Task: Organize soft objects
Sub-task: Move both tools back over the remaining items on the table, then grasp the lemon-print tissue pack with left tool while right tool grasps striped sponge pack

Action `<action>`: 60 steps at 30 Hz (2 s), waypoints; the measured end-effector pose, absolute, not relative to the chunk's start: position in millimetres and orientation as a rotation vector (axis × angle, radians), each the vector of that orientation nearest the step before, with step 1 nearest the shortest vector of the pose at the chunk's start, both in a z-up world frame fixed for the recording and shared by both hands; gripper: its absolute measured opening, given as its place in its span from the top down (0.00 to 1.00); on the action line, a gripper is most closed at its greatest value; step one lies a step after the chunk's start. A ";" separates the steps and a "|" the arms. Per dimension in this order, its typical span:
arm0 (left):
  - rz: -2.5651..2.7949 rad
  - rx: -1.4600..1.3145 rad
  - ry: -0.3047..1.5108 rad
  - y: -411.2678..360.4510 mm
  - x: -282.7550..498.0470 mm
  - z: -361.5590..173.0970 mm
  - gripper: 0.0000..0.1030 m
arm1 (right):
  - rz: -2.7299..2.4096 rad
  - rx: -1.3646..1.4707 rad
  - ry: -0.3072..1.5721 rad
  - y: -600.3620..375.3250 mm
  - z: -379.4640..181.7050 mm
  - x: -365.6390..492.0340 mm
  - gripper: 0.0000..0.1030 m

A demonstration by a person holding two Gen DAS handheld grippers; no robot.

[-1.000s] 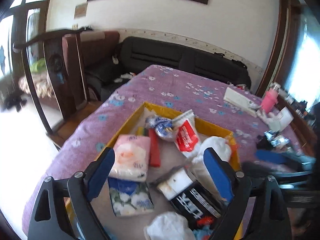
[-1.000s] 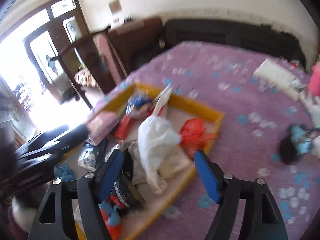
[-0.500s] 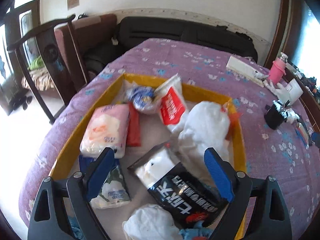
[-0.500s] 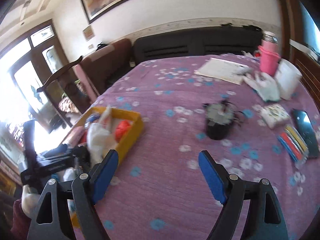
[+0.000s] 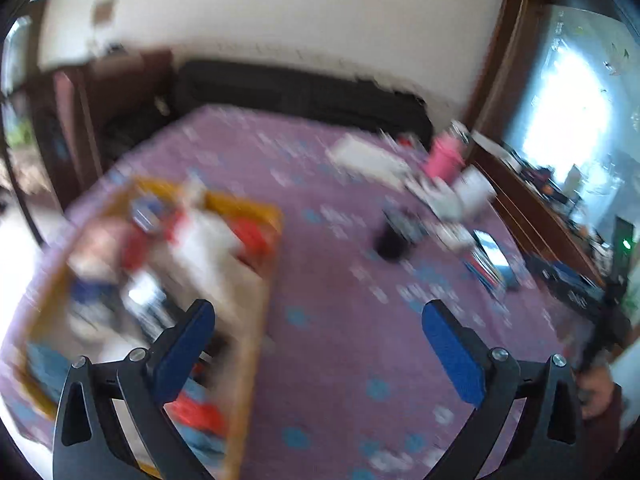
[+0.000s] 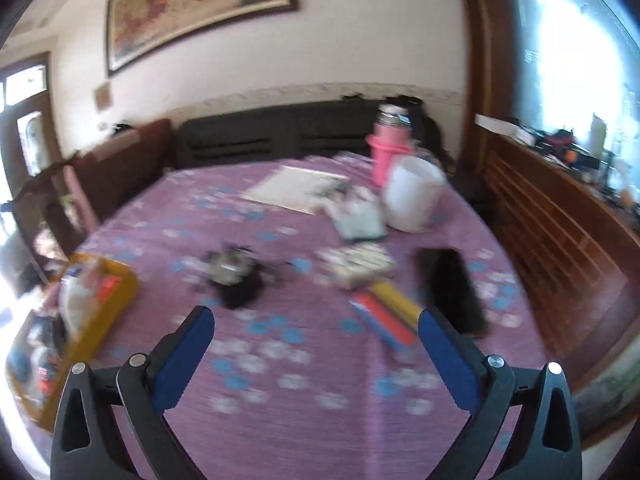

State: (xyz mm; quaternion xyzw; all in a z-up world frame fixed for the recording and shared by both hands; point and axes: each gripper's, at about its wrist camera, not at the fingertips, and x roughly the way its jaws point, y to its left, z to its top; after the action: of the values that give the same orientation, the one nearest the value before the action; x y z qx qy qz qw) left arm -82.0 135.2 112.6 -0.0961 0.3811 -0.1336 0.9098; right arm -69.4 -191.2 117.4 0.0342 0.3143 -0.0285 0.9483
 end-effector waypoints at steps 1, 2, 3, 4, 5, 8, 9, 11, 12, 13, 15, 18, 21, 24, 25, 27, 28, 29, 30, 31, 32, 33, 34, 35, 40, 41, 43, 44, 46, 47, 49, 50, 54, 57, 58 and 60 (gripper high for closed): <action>-0.290 -0.190 0.816 125.6 -79.7 103.7 0.00 | -0.101 0.074 0.674 -204.6 111.2 -67.3 0.00; -0.301 -0.167 0.857 111.4 -75.9 90.6 0.00 | -0.128 0.095 0.707 -217.8 104.9 -66.1 0.00; -0.314 -0.154 0.893 99.9 -72.5 80.3 0.00 | -0.134 0.127 0.728 -229.3 100.0 -65.6 0.00; -0.340 -0.149 0.924 89.7 -69.5 72.0 0.00 | -0.137 0.176 0.749 -245.6 93.2 -66.5 0.00; -0.361 -0.144 0.942 81.9 -67.2 65.8 0.00 | -0.143 0.213 0.761 -257.9 88.3 -67.6 0.00; -0.358 -0.080 0.955 60.6 -63.6 52.3 0.00 | -0.171 0.280 0.765 -285.7 78.8 -73.2 0.00; -0.343 -0.059 0.958 57.2 -60.7 48.1 0.00 | -0.183 0.296 0.765 -293.2 76.0 -74.0 0.00; -0.316 -0.044 0.988 53.8 -52.8 34.1 0.00 | -0.192 0.322 0.771 -302.0 70.8 -73.0 0.00; -0.314 -0.054 1.013 53.8 -49.1 25.9 0.00 | -0.193 0.334 0.774 -305.1 68.5 -70.5 0.00; -0.312 -0.066 1.037 53.9 -47.3 18.7 0.00 | -0.192 0.345 0.778 -307.3 66.5 -66.4 0.00; -0.302 -0.038 1.016 50.4 -51.7 16.9 0.00 | -0.179 0.347 0.788 -306.2 64.3 -52.9 0.00; -0.263 0.059 1.026 38.1 -54.0 14.3 0.00 | -0.156 0.316 0.812 -296.6 64.2 -23.8 0.00; -0.241 0.146 1.031 25.7 -57.2 11.4 0.00 | -0.122 0.269 0.856 -282.0 65.4 16.8 0.01; -0.242 0.141 1.030 26.1 -57.0 10.7 0.00 | -0.135 0.214 0.890 -270.3 65.6 62.2 0.02; -0.241 0.142 1.029 25.8 -57.2 11.2 0.00 | -0.137 0.207 0.902 -268.5 64.5 75.1 0.02; -0.240 0.141 1.027 25.4 -57.7 7.5 0.00 | -0.149 0.203 0.935 -265.9 60.0 106.6 0.03; -0.239 0.140 1.026 25.4 -57.8 7.7 0.00 | -0.155 0.197 0.951 -265.3 57.5 117.6 0.04; -0.238 0.140 1.026 25.8 -59.2 7.8 0.00 | -0.167 0.189 0.973 -263.9 53.4 130.8 0.08; -0.237 0.140 1.025 25.8 -59.4 7.9 0.00 | -0.178 0.184 0.993 -263.4 49.2 142.5 0.11; -0.237 0.139 1.025 25.9 -59.3 7.4 0.00 | -0.186 0.181 1.019 -262.6 42.9 154.8 0.13; -0.237 0.139 1.025 25.6 -58.0 6.7 0.00 | -0.193 0.181 1.044 -261.7 36.6 163.2 0.22; -0.237 0.139 1.025 25.8 -58.2 6.7 0.00 | -0.199 0.185 1.072 -260.3 30.4 170.0 0.33; -0.237 0.139 1.025 26.0 -58.5 6.6 0.00 | -0.176 0.209 1.078 -258.4 27.1 173.0 0.36; -0.237 0.139 1.025 26.2 -58.5 6.6 0.00 | -0.156 0.222 1.069 -255.3 28.6 172.4 0.42; -0.237 0.139 1.026 27.0 -58.6 6.9 0.00 | 0.033 0.038 1.087 -199.1 39.2 140.1 0.47; -0.237 0.139 1.025 26.4 -58.6 6.9 0.00 | 0.094 0.013 1.098 -187.9 40.4 129.1 0.47; -0.237 0.139 1.025 26.6 -58.6 6.8 0.00 | 0.289 -0.009 1.151 -163.0 40.8 98.5 0.47; -0.237 0.139 1.025 26.2 -58.6 6.8 0.00 | 0.367 -0.022 1.161 -155.2 43.8 83.4 0.47; -0.237 0.138 1.025 26.3 -58.7 6.8 0.00 | 0.466 -0.040 1.096 -150.8 65.1 46.9 0.45; -0.236 0.139 1.025 25.9 -58.6 6.7 0.00 | 0.458 -0.035 1.055 -156.8 75.2 37.6 0.32; -0.235 0.139 1.026 26.2 -58.4 6.5 0.00 | 0.315 -0.022 0.946 -185.4 98.2 24.4 0.09; -0.235 0.139 1.026 26.1 -58.5 6.4 0.00 | 0.211 -0.036 0.901 -200.0 104.2 21.9 0.05; -0.228 0.136 1.027 25.9 -58.0 6.2 0.00 | 0.013 -0.027 0.953 -244.7 82.0 42.0 0.05; -0.227 0.140 1.026 25.6 -57.8 6.3 0.00 | -0.028 -0.031 0.992 -257.8 59.7 58.4 0.05; -0.235 0.140 1.026 26.3 -57.9 6.4 0.00 | -0.042 -0.029 0.994 -259.8 54.3 63.9 0.05; -0.266 0.135 1.029 26.8 -59.1 7.9 0.00 | -0.039 -0.001 0.994 -259.6 48.6 73.6 0.06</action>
State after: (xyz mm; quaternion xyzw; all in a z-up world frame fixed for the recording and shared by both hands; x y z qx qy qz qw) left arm -59.1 26.8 7.9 0.0642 0.4902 -0.1267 0.8600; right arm 73.6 -259.6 48.6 -0.0006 0.4767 -0.0189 0.8789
